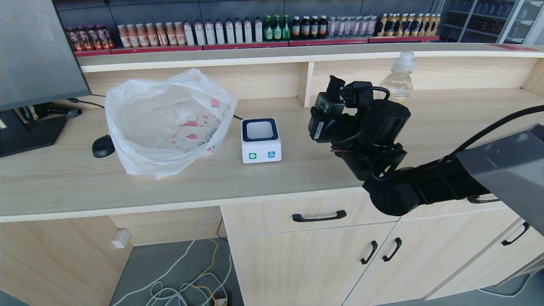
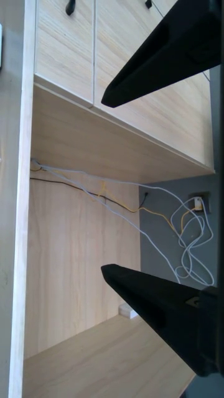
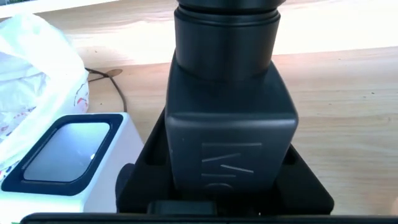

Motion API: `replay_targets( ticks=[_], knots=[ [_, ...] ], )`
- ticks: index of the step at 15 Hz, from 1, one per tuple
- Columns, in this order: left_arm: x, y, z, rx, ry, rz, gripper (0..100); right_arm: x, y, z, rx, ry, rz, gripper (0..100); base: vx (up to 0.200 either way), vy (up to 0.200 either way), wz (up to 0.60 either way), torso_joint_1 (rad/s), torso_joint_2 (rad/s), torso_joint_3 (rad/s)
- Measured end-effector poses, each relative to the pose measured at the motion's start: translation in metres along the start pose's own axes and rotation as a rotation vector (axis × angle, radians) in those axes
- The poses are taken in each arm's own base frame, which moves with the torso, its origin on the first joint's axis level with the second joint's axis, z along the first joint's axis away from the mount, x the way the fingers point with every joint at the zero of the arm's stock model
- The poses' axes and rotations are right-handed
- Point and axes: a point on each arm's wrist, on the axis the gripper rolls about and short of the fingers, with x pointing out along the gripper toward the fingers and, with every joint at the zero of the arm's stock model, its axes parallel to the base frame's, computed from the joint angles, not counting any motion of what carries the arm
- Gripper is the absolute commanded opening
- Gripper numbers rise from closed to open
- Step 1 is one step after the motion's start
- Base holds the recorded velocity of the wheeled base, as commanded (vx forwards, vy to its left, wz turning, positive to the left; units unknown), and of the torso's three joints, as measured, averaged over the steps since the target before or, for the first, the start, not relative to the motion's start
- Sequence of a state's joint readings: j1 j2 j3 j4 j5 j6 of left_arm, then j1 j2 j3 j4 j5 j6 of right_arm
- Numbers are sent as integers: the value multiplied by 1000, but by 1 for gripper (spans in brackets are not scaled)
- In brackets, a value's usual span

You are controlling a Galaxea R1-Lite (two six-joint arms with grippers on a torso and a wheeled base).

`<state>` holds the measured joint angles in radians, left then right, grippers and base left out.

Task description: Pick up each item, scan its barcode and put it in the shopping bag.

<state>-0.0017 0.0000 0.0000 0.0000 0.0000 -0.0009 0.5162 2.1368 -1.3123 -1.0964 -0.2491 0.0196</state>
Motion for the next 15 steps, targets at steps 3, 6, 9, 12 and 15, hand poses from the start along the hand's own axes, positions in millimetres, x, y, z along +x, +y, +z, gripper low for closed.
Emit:
replay_targets(
  ticks=[3, 6, 9, 12, 15],
  knots=[
    [0, 0, 0, 0, 0, 1, 100, -29, -1, 7, 22, -56, 28, 0, 0, 0, 0, 0, 0, 0],
    [0, 0, 0, 0, 0, 0, 100, -71, -4, 9, 32, -37, 54, 0, 0, 0, 0, 0, 0, 0],
    [0, 0, 0, 0, 0, 0, 100, -117, -8, 19, 45, -25, 88, 0, 0, 0, 0, 0, 0, 0],
    [0, 0, 0, 0, 0, 0, 100, -148, -14, 27, 66, -17, 127, 0, 0, 0, 0, 0, 0, 0],
    [0, 0, 0, 0, 0, 1, 100, -170, -19, 35, 96, -10, 188, 0, 0, 0, 0, 0, 0, 0]
  ],
)
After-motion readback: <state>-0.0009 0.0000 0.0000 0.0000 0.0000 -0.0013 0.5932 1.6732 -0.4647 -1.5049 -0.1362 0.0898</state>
